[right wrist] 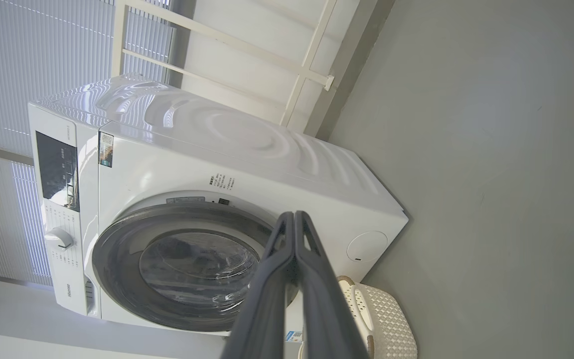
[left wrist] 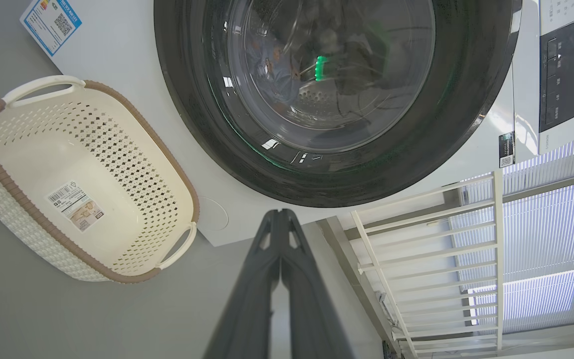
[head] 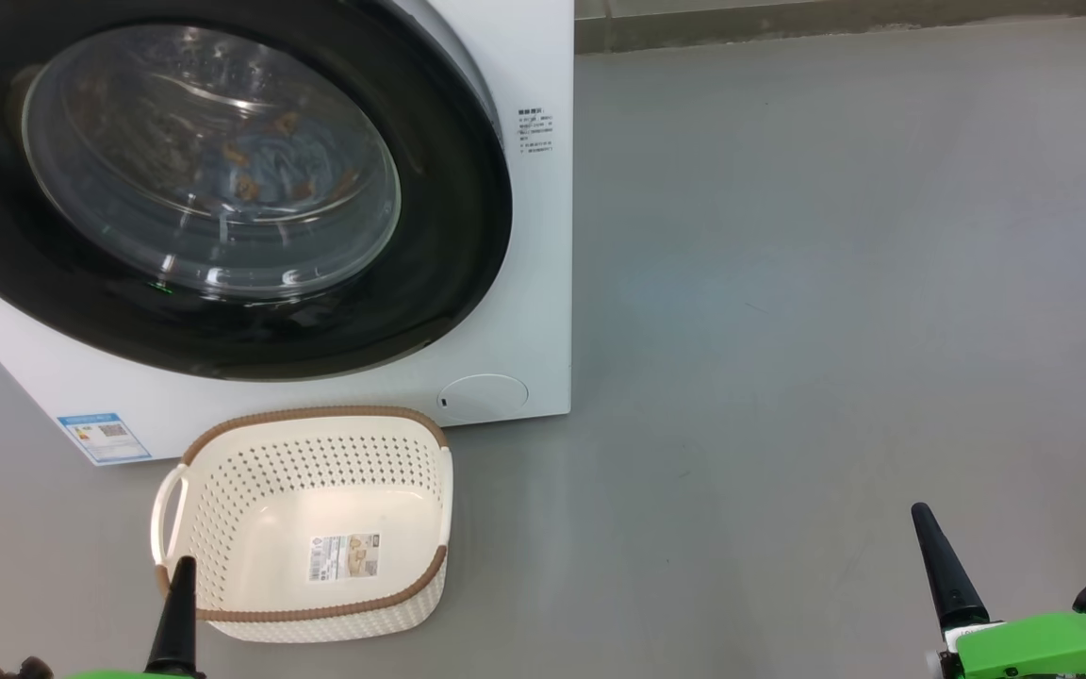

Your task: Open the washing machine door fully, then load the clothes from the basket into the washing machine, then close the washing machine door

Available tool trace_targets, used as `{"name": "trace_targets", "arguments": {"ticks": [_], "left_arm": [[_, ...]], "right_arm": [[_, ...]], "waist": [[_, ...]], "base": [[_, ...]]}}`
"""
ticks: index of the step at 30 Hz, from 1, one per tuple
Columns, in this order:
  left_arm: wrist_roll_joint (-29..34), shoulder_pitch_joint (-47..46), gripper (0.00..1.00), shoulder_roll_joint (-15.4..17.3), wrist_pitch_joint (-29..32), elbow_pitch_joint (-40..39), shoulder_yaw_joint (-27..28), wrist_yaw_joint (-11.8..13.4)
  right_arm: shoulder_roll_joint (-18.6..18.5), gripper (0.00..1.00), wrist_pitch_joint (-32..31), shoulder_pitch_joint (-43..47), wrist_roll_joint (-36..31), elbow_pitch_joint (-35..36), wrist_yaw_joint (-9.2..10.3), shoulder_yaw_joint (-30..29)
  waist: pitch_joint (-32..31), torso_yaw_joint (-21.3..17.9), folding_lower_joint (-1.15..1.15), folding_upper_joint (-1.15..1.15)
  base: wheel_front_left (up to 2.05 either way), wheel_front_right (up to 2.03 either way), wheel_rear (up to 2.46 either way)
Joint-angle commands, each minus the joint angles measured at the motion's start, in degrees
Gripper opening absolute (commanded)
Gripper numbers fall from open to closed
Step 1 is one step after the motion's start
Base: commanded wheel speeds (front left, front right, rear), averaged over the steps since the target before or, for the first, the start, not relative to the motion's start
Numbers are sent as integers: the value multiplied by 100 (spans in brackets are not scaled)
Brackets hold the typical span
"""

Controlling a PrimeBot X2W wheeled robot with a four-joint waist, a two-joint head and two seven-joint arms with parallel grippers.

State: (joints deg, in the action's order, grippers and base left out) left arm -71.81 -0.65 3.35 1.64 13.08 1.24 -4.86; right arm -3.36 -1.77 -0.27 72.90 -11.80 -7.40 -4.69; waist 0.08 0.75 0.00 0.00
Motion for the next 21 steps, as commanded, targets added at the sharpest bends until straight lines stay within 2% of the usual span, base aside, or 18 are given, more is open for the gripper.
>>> {"name": "trace_targets", "arguments": {"ticks": [1,21], "left_arm": [[-147,-267,0,47,49,-90,181,-74],[-1463,-467,0,-16,354,41,425,-206]], "right_arm": [[-59,0,-33,-257,161,109,-7,58],[-52,0,-264,-482,1471,-117,-8,-17]], "waist": [[0,-2,0,0],[7,-53,0,0]], "base": [[0,0,0],[0,0,0]]}}
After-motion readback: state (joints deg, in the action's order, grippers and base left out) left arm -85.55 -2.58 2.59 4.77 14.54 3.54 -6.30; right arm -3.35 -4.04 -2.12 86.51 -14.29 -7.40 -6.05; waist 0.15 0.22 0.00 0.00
